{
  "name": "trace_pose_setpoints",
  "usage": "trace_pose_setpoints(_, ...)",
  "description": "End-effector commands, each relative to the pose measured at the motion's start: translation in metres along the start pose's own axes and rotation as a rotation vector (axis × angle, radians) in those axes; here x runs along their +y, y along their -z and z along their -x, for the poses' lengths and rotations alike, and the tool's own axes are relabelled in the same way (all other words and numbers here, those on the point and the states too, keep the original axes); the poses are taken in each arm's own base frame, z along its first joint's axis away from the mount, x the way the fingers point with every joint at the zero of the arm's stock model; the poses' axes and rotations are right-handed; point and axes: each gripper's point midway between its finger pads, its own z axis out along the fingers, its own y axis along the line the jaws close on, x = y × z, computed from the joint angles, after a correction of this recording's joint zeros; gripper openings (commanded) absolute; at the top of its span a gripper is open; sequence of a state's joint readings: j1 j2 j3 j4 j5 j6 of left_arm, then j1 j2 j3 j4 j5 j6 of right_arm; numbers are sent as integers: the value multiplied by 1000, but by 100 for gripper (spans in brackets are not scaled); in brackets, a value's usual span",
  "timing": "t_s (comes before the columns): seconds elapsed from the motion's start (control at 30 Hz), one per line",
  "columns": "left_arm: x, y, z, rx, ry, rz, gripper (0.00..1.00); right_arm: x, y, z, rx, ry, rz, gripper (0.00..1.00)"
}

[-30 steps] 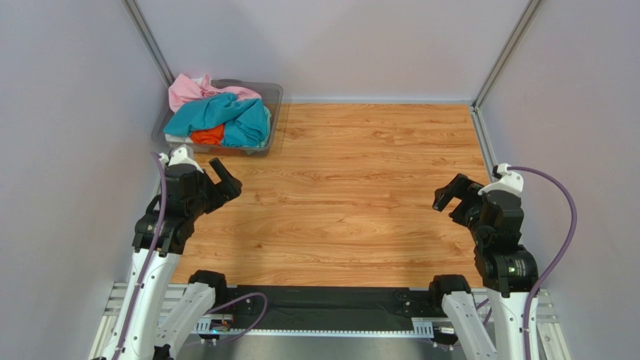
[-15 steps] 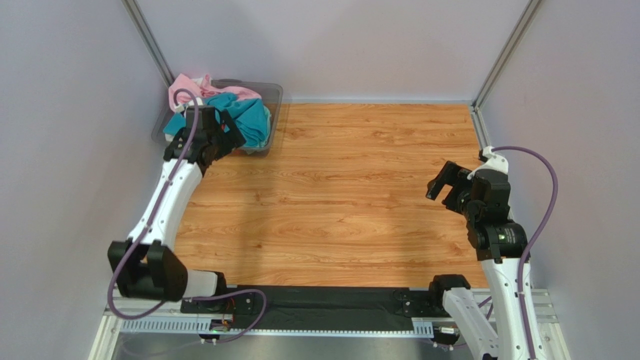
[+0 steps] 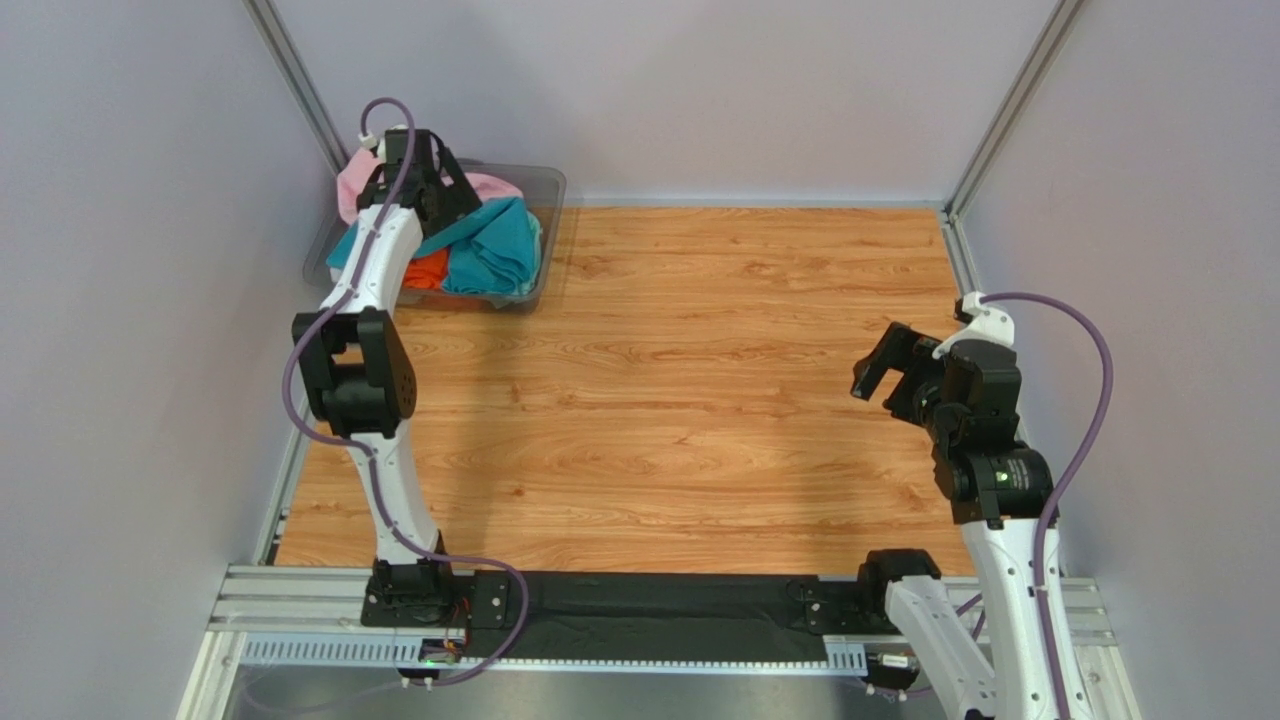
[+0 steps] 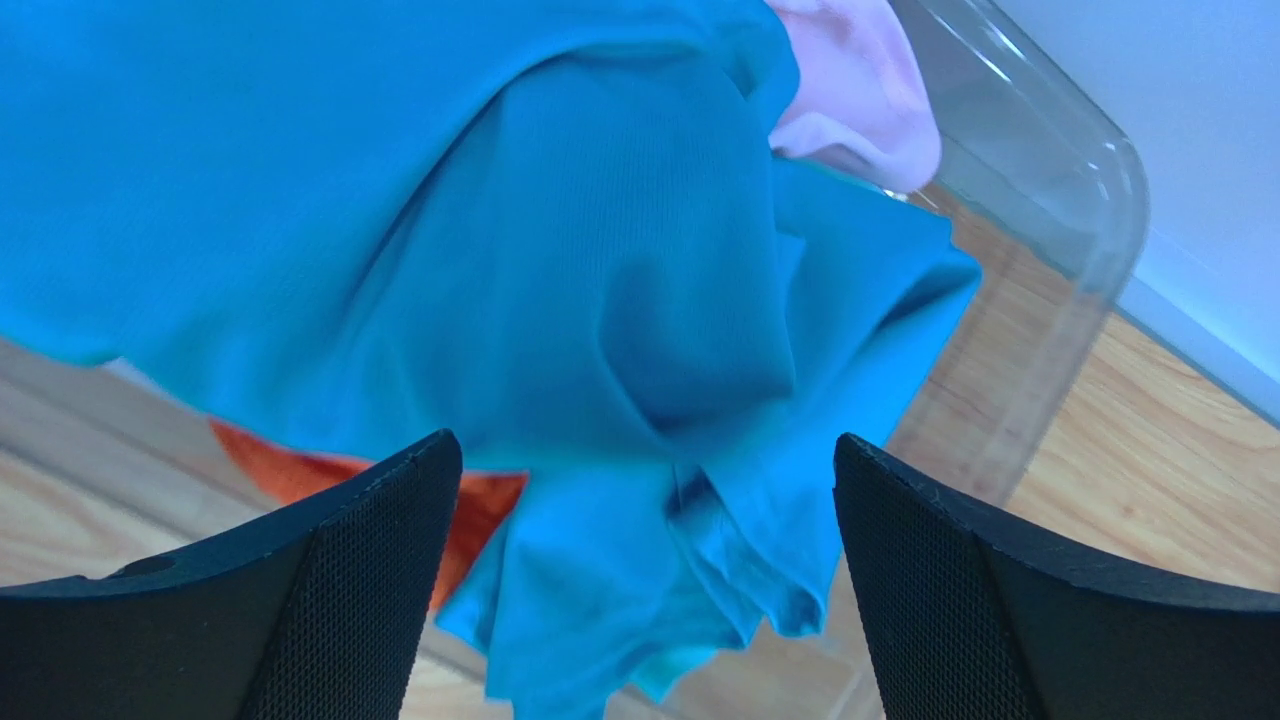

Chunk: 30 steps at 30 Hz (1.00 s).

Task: Fold and stack the t-shirts
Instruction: Grab the tshirt from the pile

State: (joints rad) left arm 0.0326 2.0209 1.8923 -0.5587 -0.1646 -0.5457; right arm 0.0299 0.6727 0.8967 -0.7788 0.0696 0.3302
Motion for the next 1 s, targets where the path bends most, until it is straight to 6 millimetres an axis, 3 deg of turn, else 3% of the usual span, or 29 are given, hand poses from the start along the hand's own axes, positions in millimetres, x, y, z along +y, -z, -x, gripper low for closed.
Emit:
trace_pose_setpoints(0.0, 5, -13, 7, 7, -49, 46, 100, 0, -4, 8, -30, 19, 1, 100)
trace_pose_setpoints(0.1, 10, -24, 2, 16, -48, 84, 95, -1, -6, 6, -21, 18, -5, 100)
trace_pose_setpoints(0.2, 14, -31, -4, 30, -50, 97, 57, -2, -7, 6, -18, 18, -15, 100)
trace_pose_setpoints(0.27, 11, -29, -6, 41, -47, 82, 2, -3, -7, 6, -21, 18, -18, 100)
trace_pose_setpoints(0.37, 3, -18, -1, 38, -39, 39, 0, -3, -7, 6, -21, 17, -22, 100)
trace_pose_setpoints(0.47, -15, 12, 21, -5, -27, -46, 0, -3, -7, 7, -22, 18, -18, 100)
trace_pose_setpoints(0.5, -23, 34, 37, -43, -21, -84, 0, -2, -7, 6, -20, 15, -15, 100)
trace_pose_setpoints(0.57, -35, 57, 44, -62, -17, -153, 0, -1, -6, 7, -22, 13, -13, 100)
trace_pose_setpoints(0.6, -47, 88, 64, -134, -14, -211, 0, -1, -6, 7, -24, 12, -12, 100)
trace_pose_setpoints(0.67, -56, 115, 65, -174, -59, -266, 0, 0, -6, 7, -22, 10, -5, 100)
trace_pose_setpoints(0.7, -72, 153, 80, -259, -80, -325, 0, 0, -5, 7, -23, 10, -3, 100)
trace_pose_setpoints(0.77, -88, 182, 73, -313, -164, -369, 0, 0, -5, 7, -23, 7, -3, 100)
trace_pose_setpoints(0.8, -95, 217, 84, -388, -179, -413, 0, 1, -6, 7, -24, 4, -1, 100)
trace_pose_setpoints(0.87, -113, 251, 78, -433, -236, -480, 0, 1, -6, 6, -23, 3, -1, 100)
trace_pose_setpoints(0.9, -117, 283, 85, -486, -239, -530, 0, 1, -6, 6, -22, 1, 0, 100)
trace_pose_setpoints(0.97, -133, 314, 76, -503, -261, -638, 0, 1, -6, 5, -20, -1, 1, 100)
